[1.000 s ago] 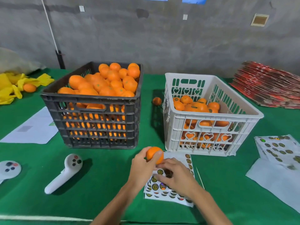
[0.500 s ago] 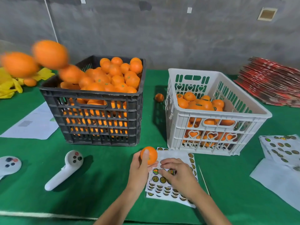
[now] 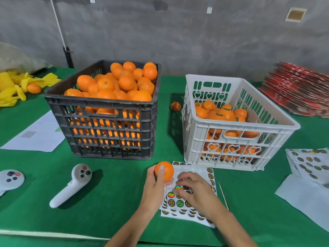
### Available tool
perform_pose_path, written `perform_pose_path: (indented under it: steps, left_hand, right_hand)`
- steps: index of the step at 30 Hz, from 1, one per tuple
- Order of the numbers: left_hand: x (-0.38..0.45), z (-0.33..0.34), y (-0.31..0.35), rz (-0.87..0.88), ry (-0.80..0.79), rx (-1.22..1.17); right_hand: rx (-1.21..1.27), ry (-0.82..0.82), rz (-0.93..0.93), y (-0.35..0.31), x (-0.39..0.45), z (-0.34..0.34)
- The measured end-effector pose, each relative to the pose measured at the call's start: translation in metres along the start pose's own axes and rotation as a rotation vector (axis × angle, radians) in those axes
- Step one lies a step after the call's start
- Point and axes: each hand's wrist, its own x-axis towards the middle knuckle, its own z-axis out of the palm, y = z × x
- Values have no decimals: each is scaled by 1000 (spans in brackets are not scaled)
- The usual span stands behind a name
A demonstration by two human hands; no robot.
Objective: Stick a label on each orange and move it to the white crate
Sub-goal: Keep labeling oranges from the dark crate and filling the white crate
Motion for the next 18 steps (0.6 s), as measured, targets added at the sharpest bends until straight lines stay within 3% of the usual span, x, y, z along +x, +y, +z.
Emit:
perform_pose_path:
  steps: [3,11,18]
  left_hand:
    - [0,0,1,-9,1,-14]
    - [-2,-1,6,-35,3,-5]
    - [-2,-2,6,-43,-2,3]
  right_hand:
    - [-115,12,-110,-1,1,0]
    - [252,3,67,2,3,-5]
    - [119,-14,31,5,1,-1]
